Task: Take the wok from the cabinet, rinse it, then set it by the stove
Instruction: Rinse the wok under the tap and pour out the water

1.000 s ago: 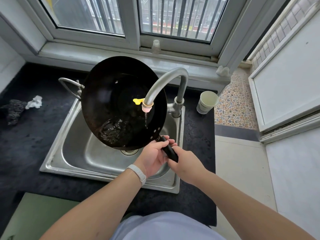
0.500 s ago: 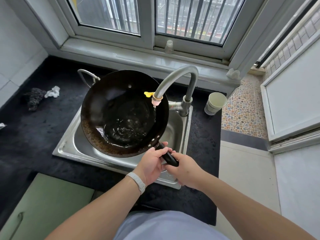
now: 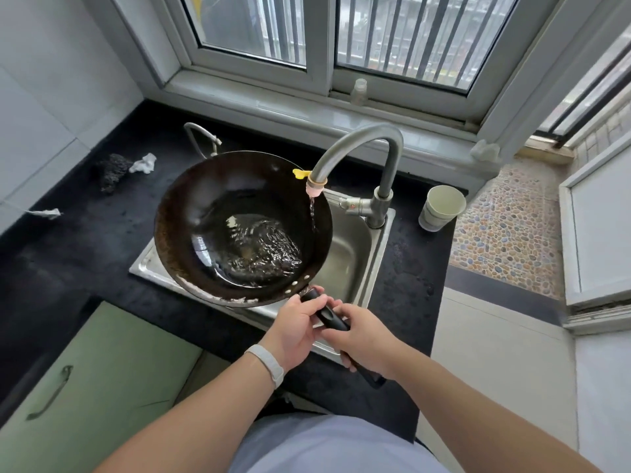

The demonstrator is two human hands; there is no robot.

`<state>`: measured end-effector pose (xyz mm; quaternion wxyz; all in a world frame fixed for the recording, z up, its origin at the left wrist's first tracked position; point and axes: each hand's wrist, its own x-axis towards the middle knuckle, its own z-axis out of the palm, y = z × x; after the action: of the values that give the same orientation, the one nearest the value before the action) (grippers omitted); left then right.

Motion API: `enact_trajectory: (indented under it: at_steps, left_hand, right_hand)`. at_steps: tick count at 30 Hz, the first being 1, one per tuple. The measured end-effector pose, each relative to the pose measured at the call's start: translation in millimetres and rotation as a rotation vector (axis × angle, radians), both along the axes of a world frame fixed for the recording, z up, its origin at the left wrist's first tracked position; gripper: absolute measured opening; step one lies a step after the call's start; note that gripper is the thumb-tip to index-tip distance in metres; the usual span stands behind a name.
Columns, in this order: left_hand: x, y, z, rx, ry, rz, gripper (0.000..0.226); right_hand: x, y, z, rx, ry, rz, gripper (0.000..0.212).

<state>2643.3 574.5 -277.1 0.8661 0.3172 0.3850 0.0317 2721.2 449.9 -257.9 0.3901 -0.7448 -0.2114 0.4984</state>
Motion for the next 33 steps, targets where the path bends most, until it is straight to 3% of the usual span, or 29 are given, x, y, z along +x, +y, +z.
enact_trajectory:
  at_steps: [7, 12, 16, 24, 33]
  left_hand:
    - [3, -22, 3, 0.068, 0.068, 0.050, 0.009]
    - [0, -44, 1, 0.068, 0.095, 0.082, 0.009]
    - [-5, -52, -1, 0.077, 0.120, 0.063, 0.007]
    - [-14, -50, 0, 0.002, 0.117, -0.048, 0.004]
    - [-31, -46, -2, -0.019, 0.059, -0.302, 0.011]
  right_hand:
    - [14, -16, 1, 0.046, 0.122, 0.081, 0.010]
    - [15, -34, 3, 0.035, 0.216, 0.080, 0.023]
    - [9, -43, 6, 0.010, 0.248, 0.056, 0.020]
    - [-9, -46, 20, -0.070, 0.256, -0.031, 0.010]
    - [-34, -52, 40, -0.160, 0.271, -0.168, 0.020]
